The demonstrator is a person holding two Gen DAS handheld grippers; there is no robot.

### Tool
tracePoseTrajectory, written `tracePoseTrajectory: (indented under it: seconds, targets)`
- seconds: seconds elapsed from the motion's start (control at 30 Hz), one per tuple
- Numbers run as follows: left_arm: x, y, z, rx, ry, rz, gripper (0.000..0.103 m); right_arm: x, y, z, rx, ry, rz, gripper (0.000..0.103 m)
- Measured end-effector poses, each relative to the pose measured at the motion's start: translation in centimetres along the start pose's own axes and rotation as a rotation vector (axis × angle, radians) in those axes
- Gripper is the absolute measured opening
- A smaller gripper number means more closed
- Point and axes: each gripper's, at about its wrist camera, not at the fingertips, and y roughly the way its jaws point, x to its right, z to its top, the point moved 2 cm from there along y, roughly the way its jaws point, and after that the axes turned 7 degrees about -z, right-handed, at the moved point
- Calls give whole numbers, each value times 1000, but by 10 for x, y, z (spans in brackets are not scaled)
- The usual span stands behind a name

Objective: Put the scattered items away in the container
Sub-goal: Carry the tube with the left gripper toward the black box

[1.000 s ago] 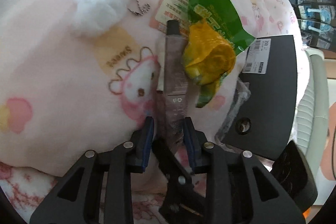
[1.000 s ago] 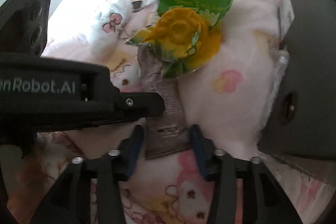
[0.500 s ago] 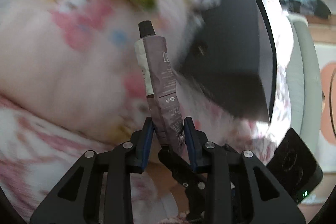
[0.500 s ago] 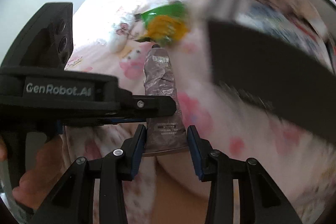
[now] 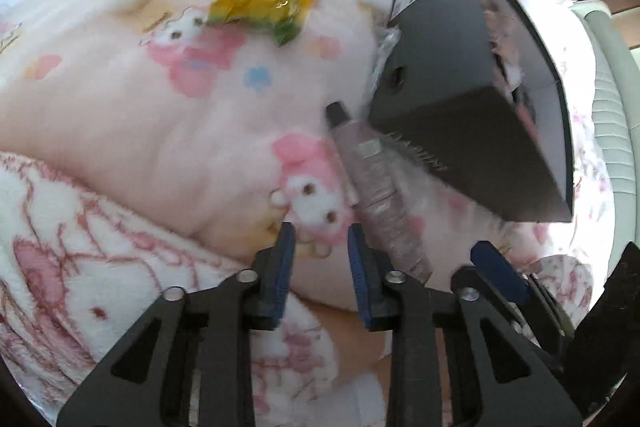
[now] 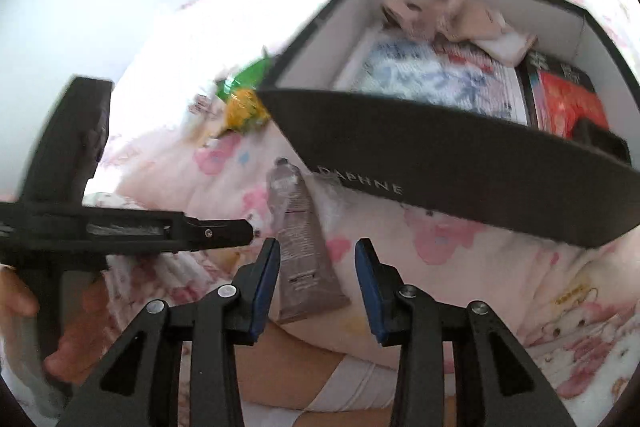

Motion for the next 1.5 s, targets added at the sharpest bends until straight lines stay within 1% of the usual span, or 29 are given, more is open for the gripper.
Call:
tracePoseTrajectory:
  seconds: [0.07,0.1,0.17,0.2,0.23,0.3,0.37,0.4,0.43,0.5,0.57,0.6,0.63,0.67,0.7,0.77,0.83,0.9,0.97,1.0,1.13,1.23,1.27,1.3,1.37,1.43,1.5]
  targets:
    - [6,4,0,-11,41,38,23,-1,3,-2,-26,2,16,35]
    - [10,7,0,-20,56,40,23,-3,7,-7,-53,13,19,35]
    - [15,17,1,-64,46,-29,22,-3,22,-10,-96,30,26,35]
    - [17,24,2,-82,40,-43,21,4,18,-18,-110,33,11,35]
    - [17,27,2,-85,39,-42,21,6,20,-20,-123,35,-8,35]
    - [16,30,4,-79,28,-74,20,7,22,-19,-112,38,-18,35]
    - [7,29,7,-62,-51,-160,20,7,16,-16,-78,15,-32,35]
    - [2,27,8,-44,-77,-173,20,9,12,-15,-62,17,-18,35]
    - [0,26,8,-28,-83,-166,20,12,11,-14,-58,27,0,35]
    - [2,26,8,-29,-76,-163,20,14,17,-11,-81,40,-8,35]
    - [2,26,8,-33,-69,-188,20,11,22,-12,-98,30,-4,35]
    - [5,28,9,-45,-77,-235,20,9,24,-13,-110,27,16,36]
    - [6,33,10,-82,-98,-293,24,7,28,-15,-126,21,23,36]
    - [7,35,10,-91,-108,-290,25,5,32,-17,-132,11,10,37]
    - [9,38,10,-100,-101,-254,25,5,34,-18,-135,4,-8,37]
    - [14,40,10,-99,-64,-220,28,9,37,-17,-132,10,-38,37]
    - [15,42,12,-104,-62,-206,30,13,40,-16,-138,38,-32,37]
    - [22,43,12,-105,-80,-216,30,13,42,-17,-133,30,-34,37]
    - [22,32,12,-86,-70,-254,30,15,47,-19,-136,48,-33,41]
    - [25,28,12,-73,-59,-270,30,16,48,-19,-142,66,-29,41]
    - [37,21,17,-35,-29,-271,30,15,41,-22,-127,73,-23,41]
    - [50,21,23,-4,4,-295,30,19,37,-21,-110,100,-20,41]
    - [54,23,26,-3,17,-280,30,23,34,-20,-94,134,-13,41]
    - [55,22,28,1,29,-249,30,31,31,-17,-64,187,-7,41]
    - [50,14,29,15,50,-218,30,42,29,-14,-28,248,-38,41]
    - [38,3,30,18,59,-210,30,47,32,-14,-42,286,-31,41]
    - [27,0,27,36,50,-158,30,43,35,-16,-43,270,-43,41]
